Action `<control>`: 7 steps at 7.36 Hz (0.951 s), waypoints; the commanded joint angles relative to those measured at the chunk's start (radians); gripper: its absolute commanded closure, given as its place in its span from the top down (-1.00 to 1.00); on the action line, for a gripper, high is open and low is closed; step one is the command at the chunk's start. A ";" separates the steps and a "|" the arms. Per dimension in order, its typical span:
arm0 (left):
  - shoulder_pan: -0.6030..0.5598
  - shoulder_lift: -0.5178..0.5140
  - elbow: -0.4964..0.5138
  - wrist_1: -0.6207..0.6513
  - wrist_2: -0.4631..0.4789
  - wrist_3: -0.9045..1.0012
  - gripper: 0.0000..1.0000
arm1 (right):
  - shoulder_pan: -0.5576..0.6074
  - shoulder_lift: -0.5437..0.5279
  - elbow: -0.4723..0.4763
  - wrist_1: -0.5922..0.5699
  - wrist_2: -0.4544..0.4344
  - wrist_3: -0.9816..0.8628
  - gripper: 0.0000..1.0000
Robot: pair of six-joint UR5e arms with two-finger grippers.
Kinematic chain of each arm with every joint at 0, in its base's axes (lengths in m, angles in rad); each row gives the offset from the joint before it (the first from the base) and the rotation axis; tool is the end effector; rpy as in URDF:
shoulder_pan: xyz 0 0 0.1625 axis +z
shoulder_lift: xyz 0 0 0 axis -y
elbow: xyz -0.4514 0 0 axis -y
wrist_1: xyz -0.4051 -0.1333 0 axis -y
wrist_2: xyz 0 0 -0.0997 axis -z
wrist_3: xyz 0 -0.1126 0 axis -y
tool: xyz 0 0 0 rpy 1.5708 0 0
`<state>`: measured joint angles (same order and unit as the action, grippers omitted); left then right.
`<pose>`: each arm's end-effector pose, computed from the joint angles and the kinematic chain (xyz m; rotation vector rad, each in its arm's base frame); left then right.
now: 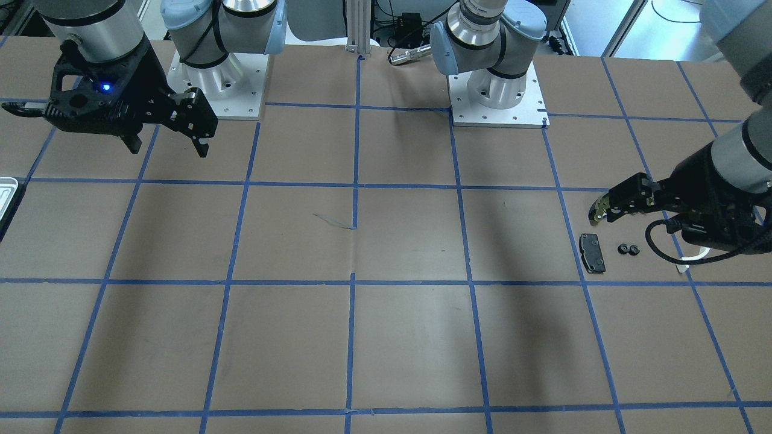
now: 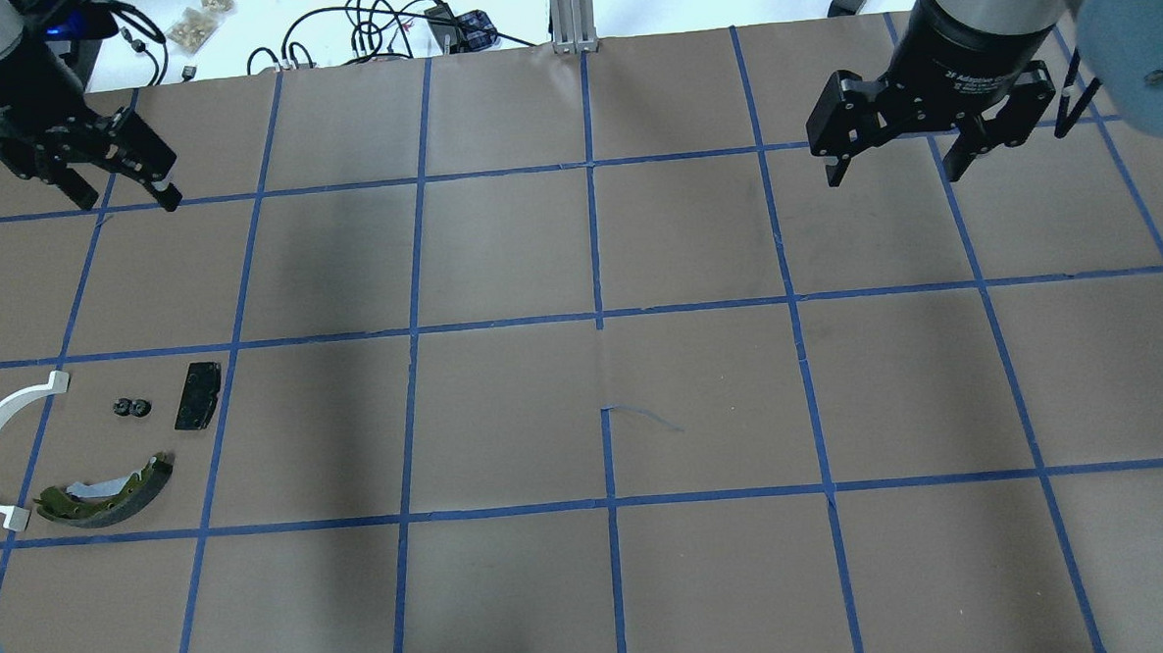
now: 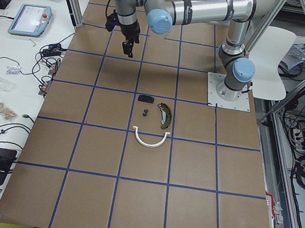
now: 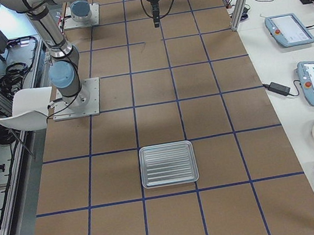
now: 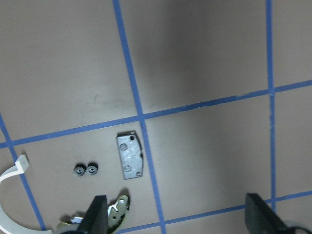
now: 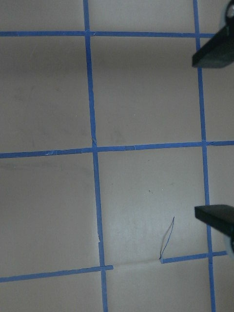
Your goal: Place bearing gear from tray to pile
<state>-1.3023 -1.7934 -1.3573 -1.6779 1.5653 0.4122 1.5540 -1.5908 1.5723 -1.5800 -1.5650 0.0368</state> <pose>0.0276 -0.6051 0.4757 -0.2216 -3.0852 -0.1668 0.1256 -0.5010 0.5115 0.0839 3.1341 -0.0433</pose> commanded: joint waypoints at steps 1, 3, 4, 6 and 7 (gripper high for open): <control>-0.125 0.070 -0.002 -0.008 -0.008 -0.216 1.00 | 0.000 0.000 0.000 -0.001 -0.001 0.000 1.00; -0.201 0.094 -0.051 -0.008 -0.022 -0.294 1.00 | 0.000 0.000 0.000 -0.001 -0.001 0.000 1.00; -0.213 0.123 -0.107 0.004 -0.018 -0.296 1.00 | 0.000 0.000 0.000 0.000 -0.001 0.000 1.00; -0.226 0.189 -0.189 0.020 -0.013 -0.296 1.00 | 0.000 0.000 0.000 0.000 -0.001 0.000 1.00; -0.226 0.215 -0.216 0.029 -0.007 -0.288 1.00 | 0.000 0.000 0.000 0.000 -0.001 -0.002 1.00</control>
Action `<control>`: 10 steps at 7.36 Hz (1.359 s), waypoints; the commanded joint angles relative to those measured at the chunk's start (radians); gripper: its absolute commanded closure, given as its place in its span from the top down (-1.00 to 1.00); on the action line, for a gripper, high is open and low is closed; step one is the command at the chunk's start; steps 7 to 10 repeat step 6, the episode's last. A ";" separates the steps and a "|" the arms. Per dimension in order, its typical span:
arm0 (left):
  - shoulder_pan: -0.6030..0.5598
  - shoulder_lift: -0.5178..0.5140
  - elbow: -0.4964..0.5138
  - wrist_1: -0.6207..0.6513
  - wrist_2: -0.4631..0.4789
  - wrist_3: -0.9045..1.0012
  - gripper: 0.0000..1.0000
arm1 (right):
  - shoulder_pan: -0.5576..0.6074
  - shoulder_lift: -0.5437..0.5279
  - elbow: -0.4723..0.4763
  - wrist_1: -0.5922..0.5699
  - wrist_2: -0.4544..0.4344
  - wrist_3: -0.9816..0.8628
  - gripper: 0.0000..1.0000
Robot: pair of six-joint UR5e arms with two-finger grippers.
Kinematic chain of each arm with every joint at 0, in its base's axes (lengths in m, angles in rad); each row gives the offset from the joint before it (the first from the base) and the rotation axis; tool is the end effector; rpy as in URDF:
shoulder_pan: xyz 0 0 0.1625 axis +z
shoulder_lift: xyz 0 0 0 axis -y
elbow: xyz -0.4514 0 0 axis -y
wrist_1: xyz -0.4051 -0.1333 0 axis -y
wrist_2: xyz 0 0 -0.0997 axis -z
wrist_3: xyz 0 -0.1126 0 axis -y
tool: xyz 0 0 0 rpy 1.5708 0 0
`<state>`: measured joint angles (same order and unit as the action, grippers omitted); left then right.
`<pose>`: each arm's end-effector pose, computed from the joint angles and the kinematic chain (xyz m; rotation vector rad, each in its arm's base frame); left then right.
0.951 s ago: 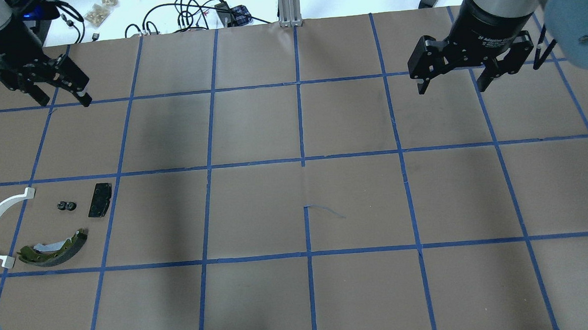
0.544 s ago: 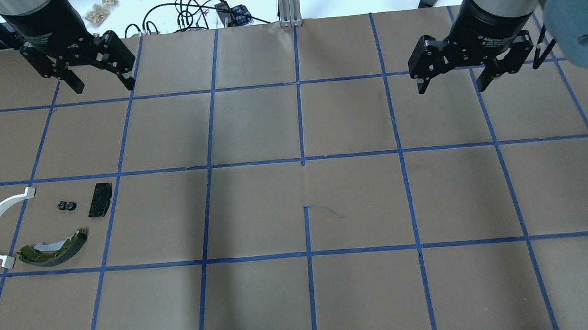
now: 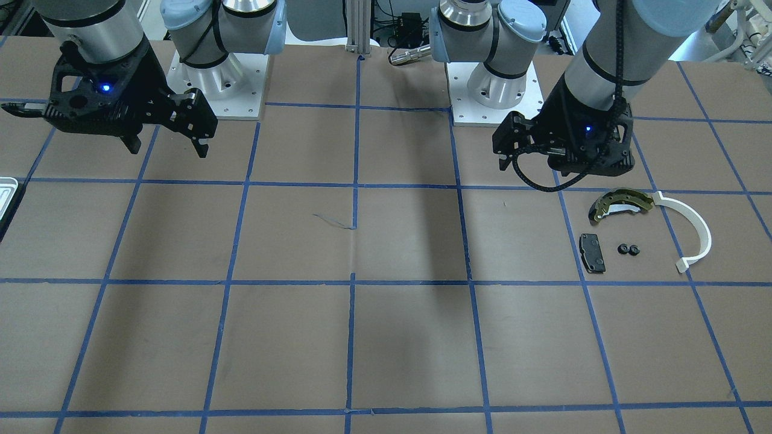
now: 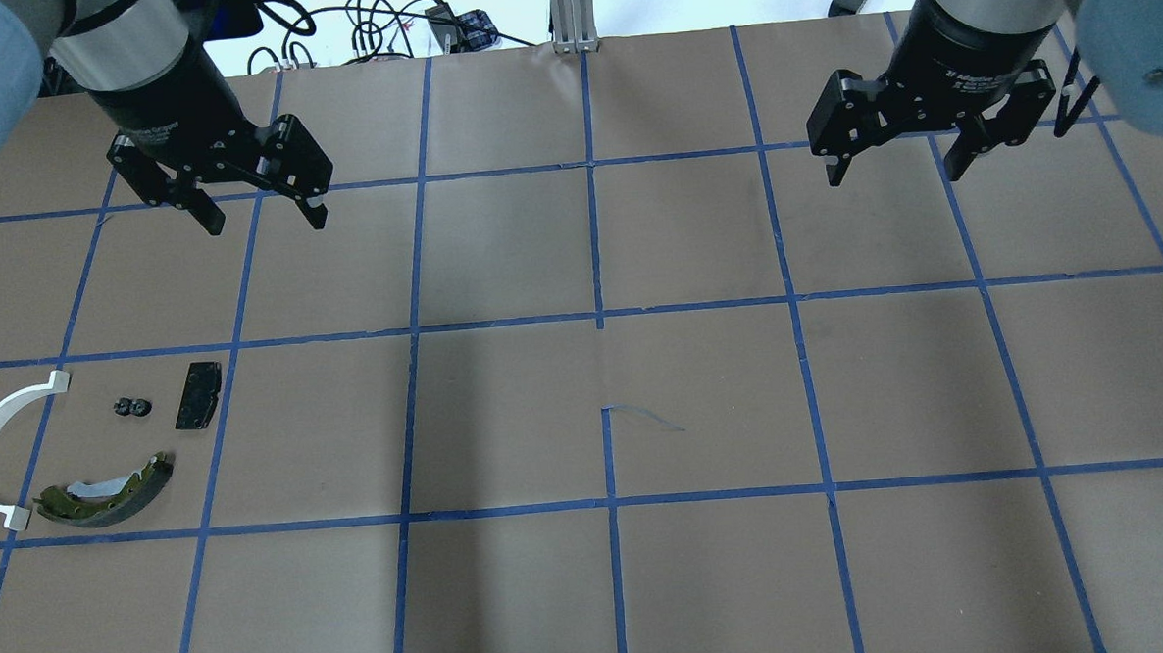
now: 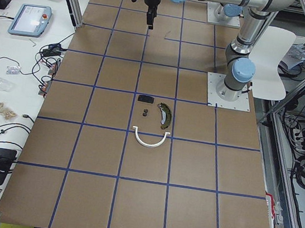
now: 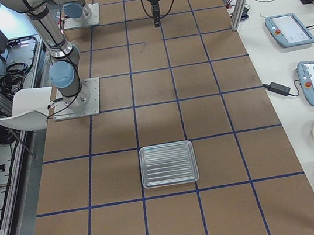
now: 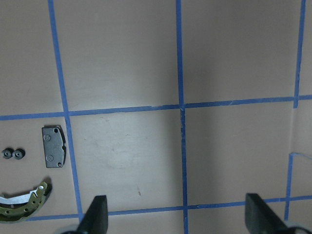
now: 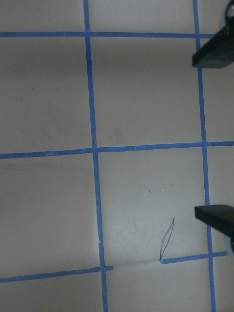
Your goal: Place bearing gear from tray to pile
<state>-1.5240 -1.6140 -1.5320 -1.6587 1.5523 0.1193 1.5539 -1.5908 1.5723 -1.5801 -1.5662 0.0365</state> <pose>-0.1112 -0.5193 0.4904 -0.1115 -3.1103 -0.1409 0.1254 -0.5010 0.5115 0.0836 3.1353 -0.0435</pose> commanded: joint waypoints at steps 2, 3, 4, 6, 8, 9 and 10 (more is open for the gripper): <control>-0.004 0.043 -0.054 0.034 0.006 0.006 1.00 | 0.000 0.002 0.000 -0.001 0.000 -0.001 1.00; -0.004 0.046 -0.054 0.034 0.009 0.014 1.00 | -0.002 0.002 0.000 0.000 0.000 -0.001 1.00; -0.001 0.048 -0.054 0.034 0.011 0.017 1.00 | -0.003 0.002 0.000 0.000 0.000 -0.001 1.00; 0.001 0.048 -0.054 0.034 0.011 0.019 1.00 | -0.002 0.002 0.000 -0.001 0.002 -0.001 1.00; 0.001 0.048 -0.054 0.034 0.011 0.019 1.00 | -0.002 0.002 0.000 -0.001 0.002 -0.001 1.00; 0.001 0.048 -0.054 0.034 0.011 0.019 1.00 | -0.002 0.002 0.000 -0.001 0.002 -0.001 1.00; 0.001 0.048 -0.054 0.034 0.011 0.019 1.00 | -0.002 0.002 0.000 -0.001 0.002 -0.001 1.00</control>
